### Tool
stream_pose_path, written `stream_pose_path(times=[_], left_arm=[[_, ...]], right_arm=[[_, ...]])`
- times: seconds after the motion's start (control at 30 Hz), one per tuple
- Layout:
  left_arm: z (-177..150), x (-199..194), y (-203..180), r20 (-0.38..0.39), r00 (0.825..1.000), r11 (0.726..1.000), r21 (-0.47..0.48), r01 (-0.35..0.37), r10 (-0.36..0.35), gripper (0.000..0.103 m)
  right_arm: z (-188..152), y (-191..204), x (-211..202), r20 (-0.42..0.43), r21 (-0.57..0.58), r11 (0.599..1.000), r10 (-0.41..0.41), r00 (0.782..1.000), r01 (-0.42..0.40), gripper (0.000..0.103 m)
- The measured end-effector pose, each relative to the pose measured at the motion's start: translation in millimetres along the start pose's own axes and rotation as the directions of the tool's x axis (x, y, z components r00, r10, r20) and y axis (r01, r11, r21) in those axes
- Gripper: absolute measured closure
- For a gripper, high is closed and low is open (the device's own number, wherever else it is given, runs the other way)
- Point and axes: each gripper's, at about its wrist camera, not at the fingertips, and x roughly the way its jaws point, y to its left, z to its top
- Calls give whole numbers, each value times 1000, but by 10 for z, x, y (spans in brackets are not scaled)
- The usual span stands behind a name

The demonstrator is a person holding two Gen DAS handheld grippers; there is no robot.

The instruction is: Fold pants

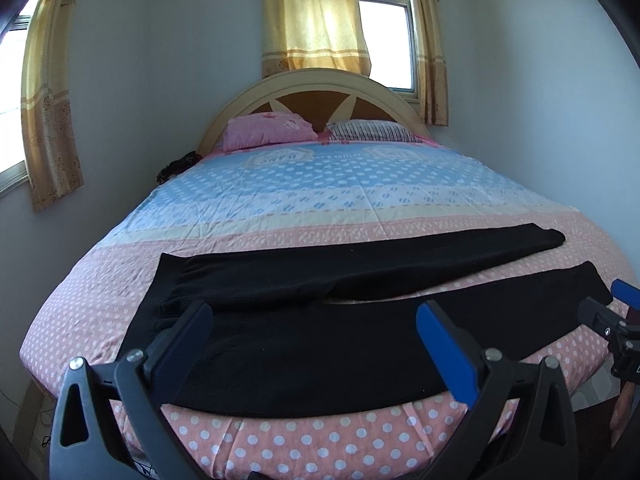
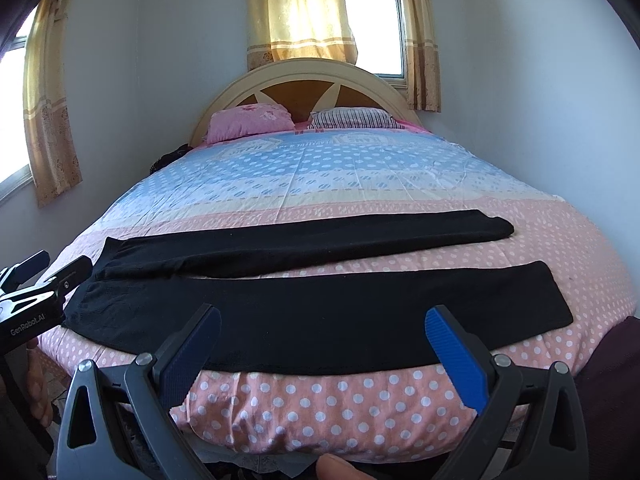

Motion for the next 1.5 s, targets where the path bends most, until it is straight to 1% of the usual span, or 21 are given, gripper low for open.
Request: stream_pose_path(times=[0.07,0.17,0.27,0.37,0.47,0.5,0.53,0.57,0.63,0.7,0.77,0.8,0.83,0.87,0.93,1.07,1.13,1.2,1.3,1.4,1.5], left_arm=[[29,163,49,-29,1000,1000,23,-2,2,0],[121,424,221,-31,997,996,60,-71,73,0],[250,725,553,-66,991,991,69,-114,118,0],[356,977,954,-90,976,978,84,-189,196,0],[432,1231,1412,-105,960,965,67,-253,258,0],[452,1318,1597,-113,958,965,42,-260,263,0],[453,1392,1721,-119,958,966,23,-259,260,0],[462,1491,1865,-139,959,969,6,-248,247,0],[470,1679,2056,-179,954,969,-14,-247,240,11],[463,1878,2135,-225,951,975,-4,-220,214,13],[422,2070,2186,-261,947,981,0,-195,188,22],[399,2175,2211,-275,942,981,9,-196,191,28],[398,2301,2236,-298,937,982,14,-188,183,33],[380,2393,2271,-318,931,983,15,-182,178,36],[351,2540,2308,-353,921,985,15,-174,168,48],[314,2676,2395,-389,914,989,-46,-141,112,52],[287,2722,2390,-405,909,990,-51,-128,97,61],[259,2743,2379,-414,908,992,-62,-109,73,68],[244,2728,2330,-412,907,993,-39,-109,83,69],[259,2762,2354,-415,905,994,-23,-111,91,75],[270,2795,2350,-414,904,994,0,-114,103,75]], right_arm=[[2,-72,93,-9,-2,1000,-4,1000,4,1],[71,-234,242,-22,12,1000,-13,1000,13,2],[194,-479,387,-8,54,998,-28,1000,29,5],[315,-792,585,-15,85,995,-59,998,60,9],[434,-1090,811,-50,83,992,-91,995,95,24],[469,-1162,872,-60,73,993,-90,994,94,34],[510,-1253,946,-75,62,994,-82,994,87,42],[546,-1338,1014,-90,62,995,-74,993,80,44],[632,-1523,1150,-113,79,994,-68,991,77,44],[726,-1684,1277,-131,83,993,-72,989,83,44],[819,-1841,1400,-143,98,991,-78,987,93,44],[857,-1919,1454,-148,106,989,-84,985,100,46],[898,-2007,1513,-151,116,987,-93,984,111,51],[937,-2091,1577,-158,124,985,-102,982,122,52],[1002,-2232,1702,-174,134,981,-119,978,143,53],[1097,-2481,1920,-211,157,968,-162,964,197,53],[1135,-2633,2023,-229,188,958,-171,958,215,53],[1174,-2783,2125,-246,217,949,-173,954,228,53],[1220,-2948,2285,-278,228,942,-181,943,248,53],[1254,-3081,2474,-322,225,941,-175,930,255,53],[1291,-3163,2643,-346,206,946,-169,923,250,53]])
